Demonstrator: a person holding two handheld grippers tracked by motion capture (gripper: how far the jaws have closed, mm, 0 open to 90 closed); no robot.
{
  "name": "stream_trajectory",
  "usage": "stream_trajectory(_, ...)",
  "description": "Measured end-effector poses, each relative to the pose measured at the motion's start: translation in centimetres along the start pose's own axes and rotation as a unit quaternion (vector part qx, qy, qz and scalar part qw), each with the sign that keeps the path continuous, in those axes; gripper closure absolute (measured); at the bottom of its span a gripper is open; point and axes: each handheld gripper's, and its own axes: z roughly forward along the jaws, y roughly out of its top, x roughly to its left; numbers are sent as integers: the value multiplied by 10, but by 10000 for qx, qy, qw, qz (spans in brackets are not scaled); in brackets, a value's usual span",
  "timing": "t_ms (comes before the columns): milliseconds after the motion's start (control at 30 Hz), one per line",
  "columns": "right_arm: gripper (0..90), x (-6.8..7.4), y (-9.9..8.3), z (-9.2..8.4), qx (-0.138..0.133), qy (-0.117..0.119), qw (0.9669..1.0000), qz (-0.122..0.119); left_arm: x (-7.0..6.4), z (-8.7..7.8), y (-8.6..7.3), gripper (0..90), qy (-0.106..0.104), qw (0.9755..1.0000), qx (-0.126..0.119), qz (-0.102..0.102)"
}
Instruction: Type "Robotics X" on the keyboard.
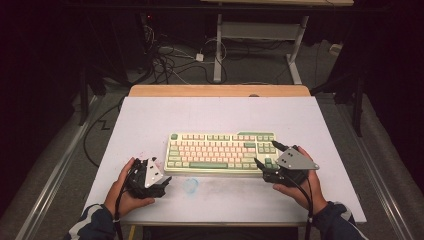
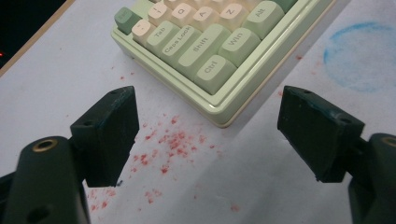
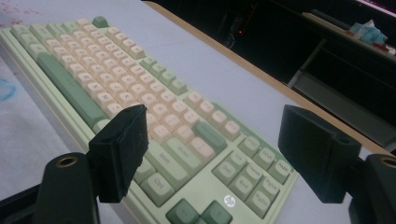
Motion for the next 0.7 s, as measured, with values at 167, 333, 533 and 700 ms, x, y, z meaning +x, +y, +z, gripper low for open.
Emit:
stream_trajectory(167, 252, 1, -9, -9, 36, -83, 10000, 9, 0, -2, 3, 253, -22, 10000, -59, -37)
stream_trajectory(333, 252, 1, -19, -19, 63, -127, 9999, 29, -1, -3, 5, 286, -62, 9999, -101, -110)
stream_trajectory(533, 252, 0, -32, -26, 119, -190, 9997, -19, 0, -6, 9, 352, -170, 9996, -85, -215)
stream_trajectory(700, 252, 0, -41, -28, 222, -257, 9994, 0, -1, -7, 12, 457, -301, 9991, -61, -297)
